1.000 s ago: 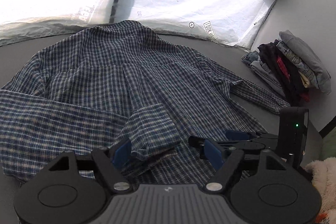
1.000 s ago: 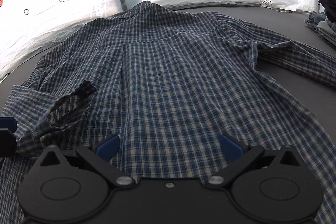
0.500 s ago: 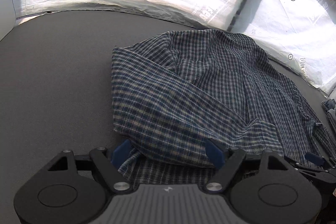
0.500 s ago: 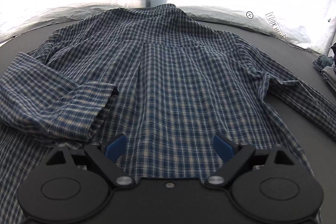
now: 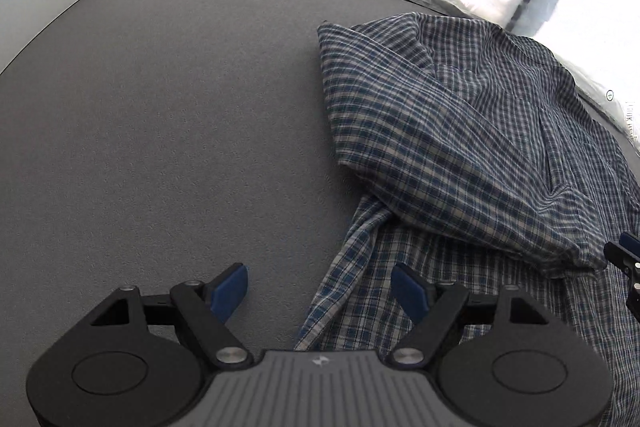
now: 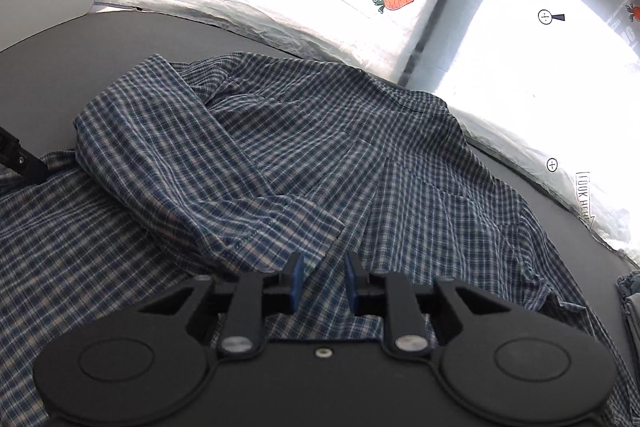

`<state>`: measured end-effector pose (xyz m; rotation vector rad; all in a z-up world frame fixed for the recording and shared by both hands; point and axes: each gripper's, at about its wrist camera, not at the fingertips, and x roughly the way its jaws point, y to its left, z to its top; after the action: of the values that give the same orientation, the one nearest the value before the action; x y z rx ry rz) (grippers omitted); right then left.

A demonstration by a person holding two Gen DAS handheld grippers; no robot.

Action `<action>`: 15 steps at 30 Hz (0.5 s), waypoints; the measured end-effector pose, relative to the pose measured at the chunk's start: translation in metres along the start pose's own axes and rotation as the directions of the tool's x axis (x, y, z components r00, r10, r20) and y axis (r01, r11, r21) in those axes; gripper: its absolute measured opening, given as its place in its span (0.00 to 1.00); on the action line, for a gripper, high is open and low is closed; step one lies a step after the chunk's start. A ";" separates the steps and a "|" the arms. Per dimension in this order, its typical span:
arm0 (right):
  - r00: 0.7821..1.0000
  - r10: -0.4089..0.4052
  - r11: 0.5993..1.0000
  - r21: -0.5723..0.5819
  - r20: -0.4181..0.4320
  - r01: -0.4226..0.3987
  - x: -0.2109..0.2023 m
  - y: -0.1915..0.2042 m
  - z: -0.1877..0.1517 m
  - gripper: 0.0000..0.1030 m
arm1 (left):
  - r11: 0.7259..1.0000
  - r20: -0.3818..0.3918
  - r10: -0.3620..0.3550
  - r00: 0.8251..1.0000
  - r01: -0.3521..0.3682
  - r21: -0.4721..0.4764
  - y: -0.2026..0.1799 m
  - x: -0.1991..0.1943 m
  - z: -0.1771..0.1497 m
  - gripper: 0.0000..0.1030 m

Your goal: Fold clothes

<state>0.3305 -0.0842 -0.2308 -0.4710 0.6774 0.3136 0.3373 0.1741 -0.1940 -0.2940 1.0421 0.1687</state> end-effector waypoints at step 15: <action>0.999 0.012 0.965 -0.262 -0.047 -0.024 0.014 0.061 -0.001 0.43 | 0.998 -0.012 -0.044 0.999 0.045 0.048 0.024 -0.025 -0.047 0.64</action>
<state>0.3141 -0.0308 -0.2595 -0.7273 0.6876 0.4142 0.2794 0.1818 -0.1981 -0.2747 1.0480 0.1022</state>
